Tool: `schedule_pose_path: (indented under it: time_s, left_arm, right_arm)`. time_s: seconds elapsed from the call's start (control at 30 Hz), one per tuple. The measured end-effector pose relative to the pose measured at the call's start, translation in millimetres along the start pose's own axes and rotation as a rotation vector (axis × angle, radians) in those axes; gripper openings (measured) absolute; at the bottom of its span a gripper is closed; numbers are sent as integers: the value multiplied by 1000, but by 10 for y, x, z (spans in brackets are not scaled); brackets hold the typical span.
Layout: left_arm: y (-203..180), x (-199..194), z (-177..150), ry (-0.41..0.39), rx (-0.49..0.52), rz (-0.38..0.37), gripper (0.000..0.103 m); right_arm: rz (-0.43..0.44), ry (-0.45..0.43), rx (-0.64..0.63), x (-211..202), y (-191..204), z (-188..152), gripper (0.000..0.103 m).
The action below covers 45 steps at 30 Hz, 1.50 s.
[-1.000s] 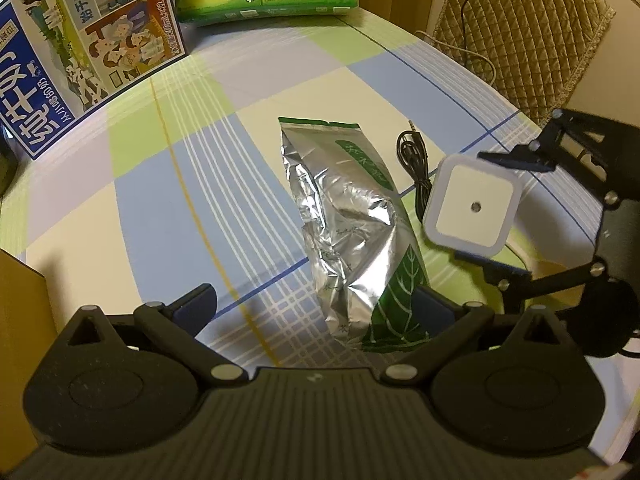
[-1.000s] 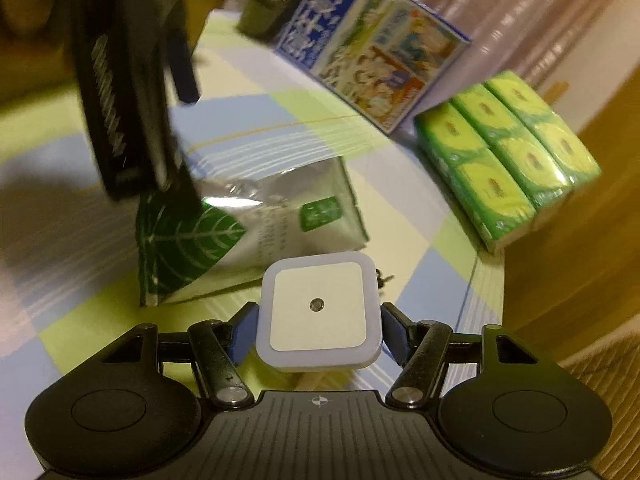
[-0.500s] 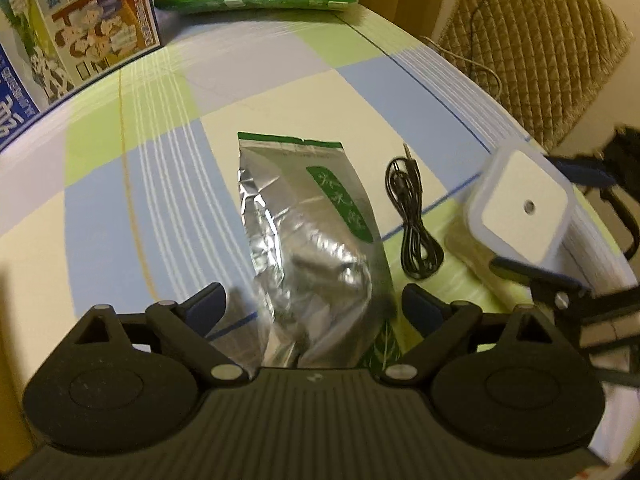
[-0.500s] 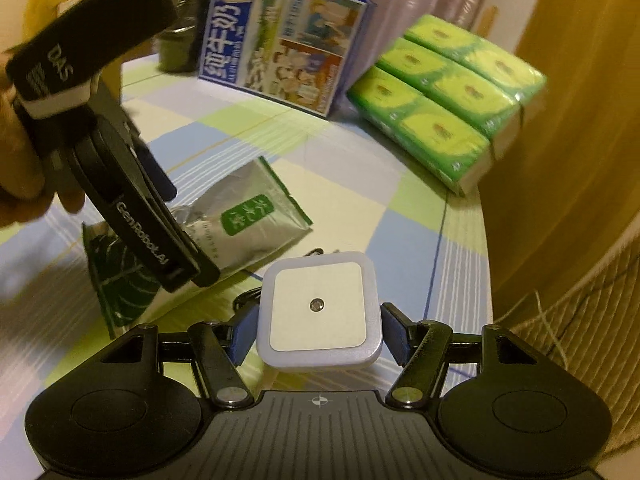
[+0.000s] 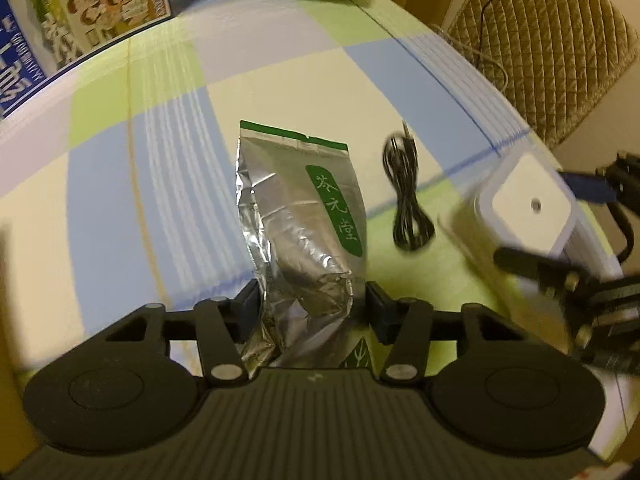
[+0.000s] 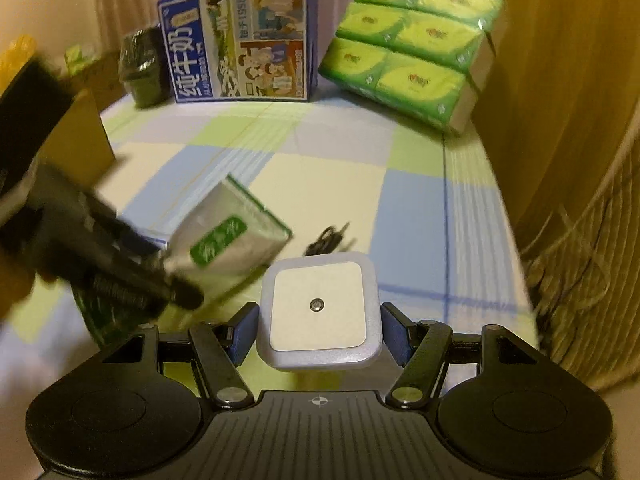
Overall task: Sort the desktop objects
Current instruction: 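Grasp the silver tea bag with the left gripper while the right grasps the white night light, then lift and carry the tea bag and night light toward the cardboard box with both tools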
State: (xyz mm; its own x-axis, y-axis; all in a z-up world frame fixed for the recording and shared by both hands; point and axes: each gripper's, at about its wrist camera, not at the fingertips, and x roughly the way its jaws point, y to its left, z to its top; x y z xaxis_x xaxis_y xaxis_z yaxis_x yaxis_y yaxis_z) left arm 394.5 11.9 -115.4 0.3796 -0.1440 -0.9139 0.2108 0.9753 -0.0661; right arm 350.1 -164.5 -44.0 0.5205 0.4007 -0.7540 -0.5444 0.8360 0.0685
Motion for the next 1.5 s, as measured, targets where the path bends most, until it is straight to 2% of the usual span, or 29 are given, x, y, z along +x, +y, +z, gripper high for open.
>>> schedule_pose_path:
  time_s: [0.17, 0.3, 0.47, 0.57, 0.73, 0.87, 1.03, 1.2, 1.23, 1.33, 1.37, 1.4, 1.5]
  left_arm:
    - [-83, -314, -458, 14, -7, -22, 43]
    - [-126, -577, -908, 23, -37, -58, 43]
    - [-145, -791, -1409, 17, -99, -82, 43]
    - [-141, -869, -1623, 9, -132, -79, 48]
    - [-149, -922, -1705, 3, -119, -59, 56]
    - [-140, -870, -1658, 6, -116, -57, 68]
    - [-128, -760, -1641, 22, -114, -56, 72]
    - [-248, -683, -1674, 26, -57, -21, 78]
    - [-270, -680, -1675, 28, -48, -10, 77]
    - [-307, -696, -1678, 29, -25, 17, 64]
    - [-304, -715, -1673, 32, -24, 6, 54]
    - [-298, -735, -1672, 36, -28, -3, 48]
    - [-298, -773, -1674, 43, -30, -3, 43]
  right_arm:
    - [77, 29, 84, -323, 247, -171, 62]
    - [97, 49, 142, -535, 442, -388, 62]
    - [100, 67, 213, -695, 627, -709, 62]
    - [68, 80, 214, -718, 713, -845, 62]
    - [35, 92, 241, -697, 732, -954, 62]
    - [38, 88, 261, -639, 721, -1011, 62]
    - [12, 51, 250, -603, 733, -1012, 62]
    - [-11, 22, 220, -581, 773, -1023, 62]
    - [-11, 20, 218, -579, 776, -1024, 62]
    - [-14, 14, 217, -592, 777, -1033, 62]
    - [-11, 9, 216, -604, 777, -1037, 62]
    - [-9, 5, 214, -617, 777, -1042, 62]
    - [-4, -5, 213, -665, 790, -1057, 62]
